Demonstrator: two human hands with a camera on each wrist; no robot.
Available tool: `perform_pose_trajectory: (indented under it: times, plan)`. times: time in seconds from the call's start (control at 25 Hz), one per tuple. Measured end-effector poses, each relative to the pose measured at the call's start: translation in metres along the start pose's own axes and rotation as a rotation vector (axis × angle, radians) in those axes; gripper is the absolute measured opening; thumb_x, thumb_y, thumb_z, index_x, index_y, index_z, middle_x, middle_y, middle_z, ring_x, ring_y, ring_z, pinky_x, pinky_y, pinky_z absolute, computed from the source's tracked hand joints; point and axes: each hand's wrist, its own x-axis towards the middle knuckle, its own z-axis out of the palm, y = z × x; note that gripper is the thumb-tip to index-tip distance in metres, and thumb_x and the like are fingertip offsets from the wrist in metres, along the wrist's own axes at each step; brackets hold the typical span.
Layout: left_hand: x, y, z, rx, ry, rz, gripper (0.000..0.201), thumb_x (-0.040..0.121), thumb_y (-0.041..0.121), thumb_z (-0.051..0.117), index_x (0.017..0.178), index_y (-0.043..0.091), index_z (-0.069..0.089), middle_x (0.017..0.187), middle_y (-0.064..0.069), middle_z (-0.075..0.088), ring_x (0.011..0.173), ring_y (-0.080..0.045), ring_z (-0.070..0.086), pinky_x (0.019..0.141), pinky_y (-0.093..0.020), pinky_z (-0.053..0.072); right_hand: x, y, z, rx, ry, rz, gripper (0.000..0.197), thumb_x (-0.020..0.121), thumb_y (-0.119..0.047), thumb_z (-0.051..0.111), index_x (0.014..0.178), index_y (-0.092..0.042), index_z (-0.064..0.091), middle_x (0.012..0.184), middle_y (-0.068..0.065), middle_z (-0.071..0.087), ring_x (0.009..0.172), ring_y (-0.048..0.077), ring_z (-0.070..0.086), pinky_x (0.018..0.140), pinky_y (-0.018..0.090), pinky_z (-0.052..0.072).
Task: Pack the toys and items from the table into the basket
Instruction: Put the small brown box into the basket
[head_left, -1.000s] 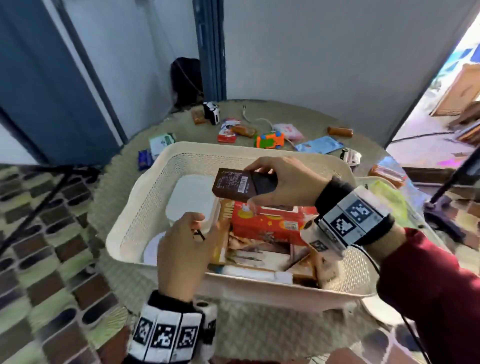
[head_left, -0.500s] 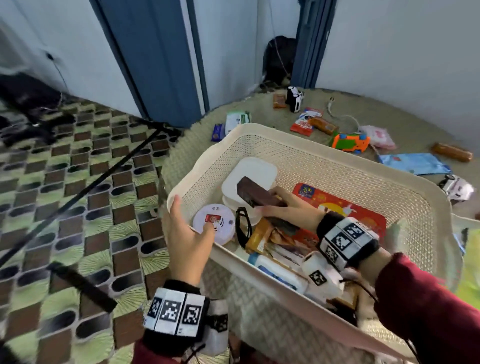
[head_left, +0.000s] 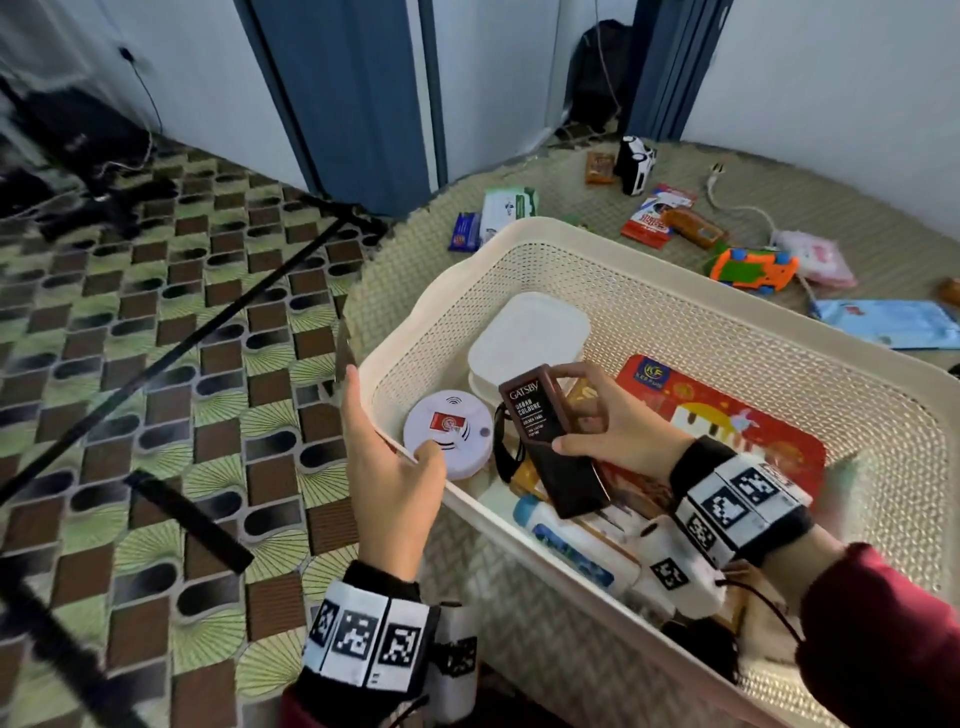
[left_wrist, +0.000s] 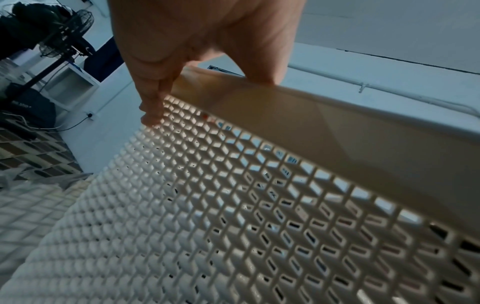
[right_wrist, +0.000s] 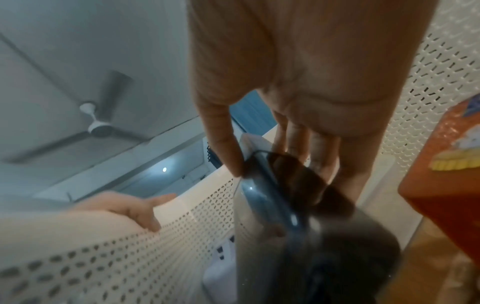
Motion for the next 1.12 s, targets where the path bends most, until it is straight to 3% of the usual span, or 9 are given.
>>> perform_pose_trajectory:
  times: [0.12,0.24,0.36,0.52,0.6,0.68,0.84,0.92,1.12]
  plan:
    - [-0.001,0.003,-0.001,-0.016,0.003,-0.013,0.088,0.080,-0.004,0.054,0.149,0.034,0.016,0.152,0.001,0.034,0.136,-0.016,0.037,0.111,-0.046,0.036,-0.002,0.002,0.001,-0.253,-0.057,-0.122,0.088,0.076,-0.001,0.068,0.140,-0.040,0.022,0.084,0.010,0.064,0.065,0.017,0.061,0.061,0.023,0.052]
    - [-0.003,0.006,0.000,-0.012,0.012,-0.032,0.087,0.081,-0.005,0.053,0.150,0.034,0.017,0.152,0.003,0.035,0.136,-0.013,0.038,0.112,-0.044,0.035,-0.001,0.007,0.011,-0.298,-0.127,-0.148,0.080,0.075,-0.001,0.068,0.137,-0.034,0.030,0.084,-0.004,0.061,0.057,0.001,0.058,0.057,0.010,0.045]
    - [-0.003,0.008,-0.003,-0.001,-0.007,-0.030,0.087,0.083,-0.006,0.054,0.150,0.032,0.016,0.153,0.005,0.032,0.137,-0.010,0.035,0.113,-0.041,0.033,0.001,0.021,0.022,-0.365,-0.221,-0.135,0.075,0.072,-0.005,0.073,0.133,-0.031,0.037,0.081,-0.010,0.061,0.060,-0.004,0.057,0.060,0.010,0.044]
    - [-0.004,0.013,-0.003,0.011,-0.018,-0.044,0.085,0.084,-0.007,0.053,0.151,0.031,0.014,0.154,0.007,0.028,0.137,-0.006,0.031,0.110,-0.025,0.028,0.010,0.032,0.025,-0.504,-0.414,-0.077,0.082,0.074,-0.007,0.075,0.138,-0.041,0.035,0.111,-0.005,0.062,0.070,-0.011,0.056,0.067,0.006,0.044]
    - [-0.005,0.015,-0.003,-0.001,-0.012,-0.045,0.084,0.084,-0.008,0.051,0.151,0.029,0.015,0.154,0.007,0.028,0.136,-0.004,0.031,0.107,-0.019,0.028,0.014,0.035,0.029,-0.534,-0.472,-0.064,0.085,0.073,-0.001,0.074,0.136,-0.045,0.035,0.106,0.003,0.063,0.067,-0.003,0.056,0.068,0.012,0.048]
    - [-0.006,0.016,-0.002,-0.017,-0.008,-0.041,0.083,0.084,-0.009,0.051,0.151,0.027,0.016,0.153,0.007,0.029,0.132,0.000,0.032,0.104,-0.015,0.027,0.016,0.041,0.037,-0.608,-0.483,-0.045,0.086,0.069,0.000,0.075,0.134,-0.041,0.038,0.107,0.006,0.061,0.081,0.012,0.057,0.077,0.026,0.049]
    - [-0.007,0.016,-0.002,-0.035,-0.003,-0.038,0.083,0.084,-0.010,0.050,0.151,0.027,0.017,0.152,0.006,0.031,0.134,-0.004,0.034,0.110,-0.025,0.030,0.016,0.060,0.053,-0.897,-0.494,-0.061,0.087,0.068,-0.013,0.078,0.136,-0.044,0.032,0.125,0.007,0.046,0.117,0.026,0.041,0.095,0.044,0.040]
    - [-0.007,0.016,-0.001,-0.040,0.002,-0.034,0.083,0.084,-0.011,0.049,0.151,0.027,0.018,0.152,0.007,0.032,0.133,-0.002,0.034,0.107,-0.020,0.031,0.015,0.063,0.053,-1.064,-0.437,-0.086,0.082,0.073,-0.020,0.074,0.137,-0.046,0.031,0.123,0.009,0.037,0.119,0.029,0.033,0.096,0.045,0.037]
    - [-0.005,0.013,0.002,-0.047,0.020,-0.034,0.083,0.083,-0.011,0.050,0.151,0.025,0.019,0.142,0.015,0.033,0.120,0.012,0.033,0.091,0.000,0.030,0.013,0.071,0.056,-1.107,-0.420,-0.100,0.074,0.079,-0.024,0.069,0.140,-0.044,0.032,0.132,0.010,0.029,0.121,0.032,0.032,0.095,0.043,0.038]
